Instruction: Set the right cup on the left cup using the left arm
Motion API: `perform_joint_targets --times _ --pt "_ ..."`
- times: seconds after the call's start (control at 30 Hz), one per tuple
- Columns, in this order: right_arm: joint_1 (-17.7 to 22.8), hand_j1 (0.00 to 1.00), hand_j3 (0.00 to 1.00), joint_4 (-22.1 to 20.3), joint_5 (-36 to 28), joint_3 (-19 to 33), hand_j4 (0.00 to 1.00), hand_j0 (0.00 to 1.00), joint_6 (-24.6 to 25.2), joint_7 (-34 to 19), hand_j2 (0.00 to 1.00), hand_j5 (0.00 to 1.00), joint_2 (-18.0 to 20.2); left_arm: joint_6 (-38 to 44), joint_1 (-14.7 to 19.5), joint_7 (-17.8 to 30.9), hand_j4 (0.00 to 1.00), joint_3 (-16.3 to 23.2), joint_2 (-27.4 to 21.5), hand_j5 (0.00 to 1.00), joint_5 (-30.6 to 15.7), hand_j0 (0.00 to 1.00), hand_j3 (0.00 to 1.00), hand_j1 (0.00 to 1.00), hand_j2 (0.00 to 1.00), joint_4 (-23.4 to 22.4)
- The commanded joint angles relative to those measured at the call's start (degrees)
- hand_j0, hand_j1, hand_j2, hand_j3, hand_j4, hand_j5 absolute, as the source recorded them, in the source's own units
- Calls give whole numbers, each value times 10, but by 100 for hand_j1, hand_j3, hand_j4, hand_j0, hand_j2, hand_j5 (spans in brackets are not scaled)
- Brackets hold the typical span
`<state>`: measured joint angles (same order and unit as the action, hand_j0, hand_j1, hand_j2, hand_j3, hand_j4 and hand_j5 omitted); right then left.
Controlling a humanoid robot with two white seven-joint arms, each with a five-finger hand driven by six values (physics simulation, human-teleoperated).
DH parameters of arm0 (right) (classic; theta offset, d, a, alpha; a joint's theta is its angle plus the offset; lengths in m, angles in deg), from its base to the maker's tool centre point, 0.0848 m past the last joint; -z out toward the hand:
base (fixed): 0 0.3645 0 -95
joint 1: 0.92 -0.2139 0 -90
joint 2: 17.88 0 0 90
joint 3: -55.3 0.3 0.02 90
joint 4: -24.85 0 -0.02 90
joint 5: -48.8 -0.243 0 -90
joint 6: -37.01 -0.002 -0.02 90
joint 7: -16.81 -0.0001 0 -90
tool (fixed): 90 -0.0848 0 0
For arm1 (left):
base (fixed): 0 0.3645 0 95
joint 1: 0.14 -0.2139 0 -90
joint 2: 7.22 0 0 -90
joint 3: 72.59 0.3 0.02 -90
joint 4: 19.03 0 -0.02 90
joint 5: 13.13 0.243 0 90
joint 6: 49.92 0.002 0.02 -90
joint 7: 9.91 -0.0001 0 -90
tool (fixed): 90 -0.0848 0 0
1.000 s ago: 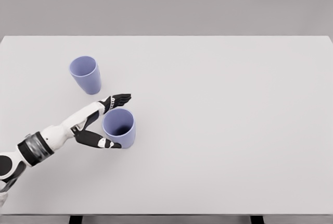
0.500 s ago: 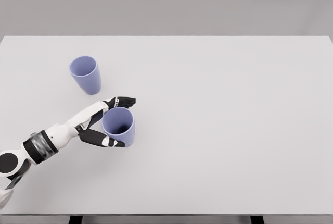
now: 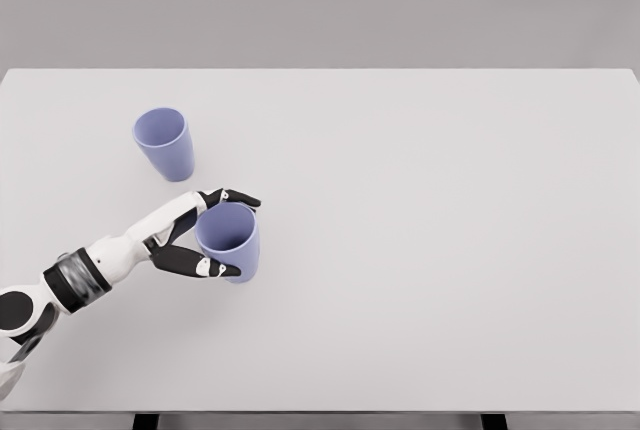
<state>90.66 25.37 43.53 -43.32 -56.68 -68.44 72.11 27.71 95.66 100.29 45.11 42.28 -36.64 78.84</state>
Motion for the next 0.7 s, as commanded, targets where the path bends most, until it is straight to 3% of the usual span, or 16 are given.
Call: perform_joint_targets --times 0.0,0.53,0.67 --pt "0 100 100 0 0 0 100 100 0 0 100 100 0 2 0 3 70 0 -2 70 6 70 70 70 70 2" --pt "0 100 100 0 0 0 100 100 0 0 100 100 0 9 1 3 69 -28 -15 69 -7 69 69 69 69 40" --pt "0 100 100 0 0 0 100 100 0 0 100 100 0 10 7 3 69 -31 -40 69 -27 69 69 69 69 50"
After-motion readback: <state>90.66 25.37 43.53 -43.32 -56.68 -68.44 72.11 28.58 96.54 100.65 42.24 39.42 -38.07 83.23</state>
